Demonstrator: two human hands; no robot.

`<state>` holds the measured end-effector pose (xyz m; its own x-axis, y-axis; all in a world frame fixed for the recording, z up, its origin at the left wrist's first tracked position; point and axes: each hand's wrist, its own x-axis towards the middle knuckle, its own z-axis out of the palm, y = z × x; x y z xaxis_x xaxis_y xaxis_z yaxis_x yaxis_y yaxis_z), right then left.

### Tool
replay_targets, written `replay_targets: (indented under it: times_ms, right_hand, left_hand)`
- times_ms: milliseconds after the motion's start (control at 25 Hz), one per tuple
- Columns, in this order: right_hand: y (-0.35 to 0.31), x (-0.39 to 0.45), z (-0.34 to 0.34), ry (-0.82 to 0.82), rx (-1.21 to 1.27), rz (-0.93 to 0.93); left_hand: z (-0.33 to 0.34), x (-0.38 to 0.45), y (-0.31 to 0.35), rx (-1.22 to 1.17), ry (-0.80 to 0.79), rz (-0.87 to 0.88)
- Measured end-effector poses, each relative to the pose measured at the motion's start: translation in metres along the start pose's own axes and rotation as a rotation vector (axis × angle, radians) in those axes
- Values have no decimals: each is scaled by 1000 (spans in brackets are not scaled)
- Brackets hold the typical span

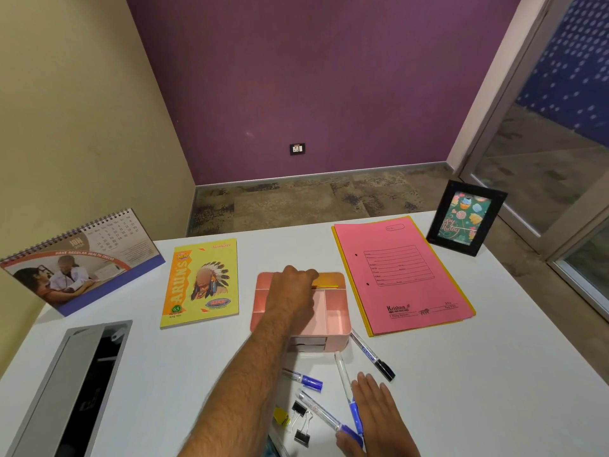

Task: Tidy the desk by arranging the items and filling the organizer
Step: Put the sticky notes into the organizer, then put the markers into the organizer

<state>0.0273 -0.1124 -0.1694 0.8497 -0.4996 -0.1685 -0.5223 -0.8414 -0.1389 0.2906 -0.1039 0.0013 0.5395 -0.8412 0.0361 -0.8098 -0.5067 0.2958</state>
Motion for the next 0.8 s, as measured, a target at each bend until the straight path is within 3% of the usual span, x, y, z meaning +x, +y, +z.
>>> replay_targets:
  times_ms: [160,480,640,800]
  right_hand:
    - [1,-5,-12,-160,228,77]
    - [-19,-19,-27,254,537,349]
    - [-32,-25,-71,476,696,458]
    - [-49,-21,-126,621,889,355]
  left_hand:
    - [-2,-9,-4,-42,-3,16]
    - [-4,-56,2,-154,-21,131]
    - [3,-87,7,-240,-57,216]
    - [6,-111,16,-375,-101,259]
